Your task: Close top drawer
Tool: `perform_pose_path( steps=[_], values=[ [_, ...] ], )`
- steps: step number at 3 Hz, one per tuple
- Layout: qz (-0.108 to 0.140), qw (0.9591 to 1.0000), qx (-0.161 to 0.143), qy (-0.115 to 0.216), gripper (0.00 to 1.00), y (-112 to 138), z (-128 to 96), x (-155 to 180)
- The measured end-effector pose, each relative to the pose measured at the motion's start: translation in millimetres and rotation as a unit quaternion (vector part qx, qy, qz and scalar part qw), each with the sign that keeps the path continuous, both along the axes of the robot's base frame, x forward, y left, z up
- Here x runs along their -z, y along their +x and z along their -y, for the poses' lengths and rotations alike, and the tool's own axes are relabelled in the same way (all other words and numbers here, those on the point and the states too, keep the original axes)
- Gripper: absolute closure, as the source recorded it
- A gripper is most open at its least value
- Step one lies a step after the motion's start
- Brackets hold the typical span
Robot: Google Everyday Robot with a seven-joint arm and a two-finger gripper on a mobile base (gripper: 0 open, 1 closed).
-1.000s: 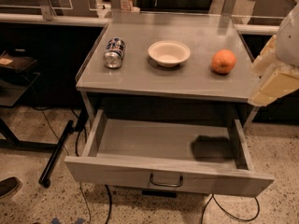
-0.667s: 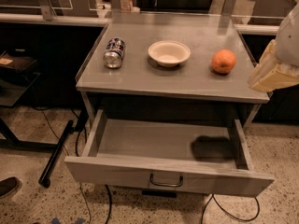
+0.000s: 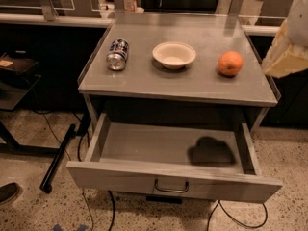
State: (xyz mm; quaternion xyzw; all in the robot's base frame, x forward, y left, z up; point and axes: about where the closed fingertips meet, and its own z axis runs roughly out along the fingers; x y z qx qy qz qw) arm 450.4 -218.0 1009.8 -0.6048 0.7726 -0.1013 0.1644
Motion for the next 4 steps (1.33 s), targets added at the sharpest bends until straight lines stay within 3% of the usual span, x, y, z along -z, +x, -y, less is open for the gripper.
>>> perform_pose_path(
  steps=[1, 2, 3, 4],
  values=[
    [0.038, 0.9971, 0.039, -0.054, 1.0, 9.9, 24.9, -9.4],
    [0.006, 0.9945, 0.083, -0.065, 1.0, -1.8, 57.9, 44.5],
    [-0.037, 0.9921, 0.106, -0.056, 1.0, -15.5, 79.1, 93.6],
    [-0.037, 0.9921, 0.106, -0.056, 1.0, -15.6, 79.0, 93.7]
  ],
)
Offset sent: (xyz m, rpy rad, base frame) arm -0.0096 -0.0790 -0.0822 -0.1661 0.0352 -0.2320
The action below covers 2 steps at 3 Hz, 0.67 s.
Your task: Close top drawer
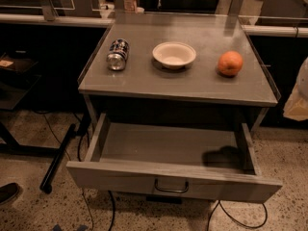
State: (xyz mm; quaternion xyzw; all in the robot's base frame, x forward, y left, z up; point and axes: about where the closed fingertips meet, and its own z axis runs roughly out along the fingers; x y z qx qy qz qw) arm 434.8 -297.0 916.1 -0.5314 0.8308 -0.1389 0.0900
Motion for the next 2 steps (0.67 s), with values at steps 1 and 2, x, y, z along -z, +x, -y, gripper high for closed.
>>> perform_pose_path(
  steps=[1, 2],
  values=[
    [-0.023, 0.9992, 0.016, 0.027, 1.0, -19.4, -6.6, 19.5],
    [-0.068, 0.9955, 0.031, 0.058, 1.0, -50.1, -20.2, 65.4]
  ],
)
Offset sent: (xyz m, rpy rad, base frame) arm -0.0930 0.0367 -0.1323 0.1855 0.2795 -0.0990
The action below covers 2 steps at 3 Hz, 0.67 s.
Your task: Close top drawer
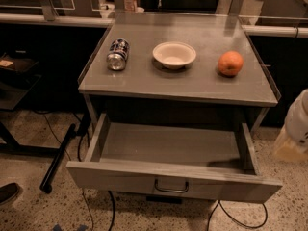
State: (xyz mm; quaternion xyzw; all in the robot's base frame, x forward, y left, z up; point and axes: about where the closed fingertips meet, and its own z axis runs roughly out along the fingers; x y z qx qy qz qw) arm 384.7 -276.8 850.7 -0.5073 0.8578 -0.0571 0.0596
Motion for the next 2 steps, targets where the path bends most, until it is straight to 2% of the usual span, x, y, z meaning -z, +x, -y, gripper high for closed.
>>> perform_pose_path(
  steps=[1, 2],
  values=[
    [-0.057, 0.9978, 0.004, 0.034, 1.0, -29.8, -15.9, 47.6],
    [-0.062, 0.9974, 0.004, 0.035, 1.0, -33.3, -16.9, 51.3]
  ],
)
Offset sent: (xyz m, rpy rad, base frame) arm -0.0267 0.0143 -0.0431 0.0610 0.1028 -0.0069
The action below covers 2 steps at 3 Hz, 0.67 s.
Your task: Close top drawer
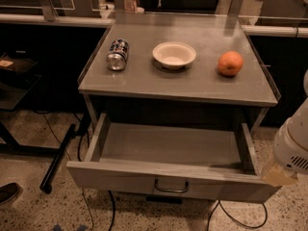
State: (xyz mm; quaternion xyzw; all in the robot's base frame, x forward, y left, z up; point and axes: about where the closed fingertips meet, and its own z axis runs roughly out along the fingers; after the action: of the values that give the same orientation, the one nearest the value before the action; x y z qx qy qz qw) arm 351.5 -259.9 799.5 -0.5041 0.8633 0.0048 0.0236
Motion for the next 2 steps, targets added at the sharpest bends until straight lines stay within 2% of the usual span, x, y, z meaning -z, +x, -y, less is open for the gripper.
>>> perform_pose_path(
  steps=[1, 2],
  values=[
    [0.001, 0.9998, 0.003, 0.019, 1.0, -2.5, 1.2, -2.5],
    [-0.029, 0.9975, 0.047, 0.043, 1.0, -21.4, -2.3, 47.6]
  ],
)
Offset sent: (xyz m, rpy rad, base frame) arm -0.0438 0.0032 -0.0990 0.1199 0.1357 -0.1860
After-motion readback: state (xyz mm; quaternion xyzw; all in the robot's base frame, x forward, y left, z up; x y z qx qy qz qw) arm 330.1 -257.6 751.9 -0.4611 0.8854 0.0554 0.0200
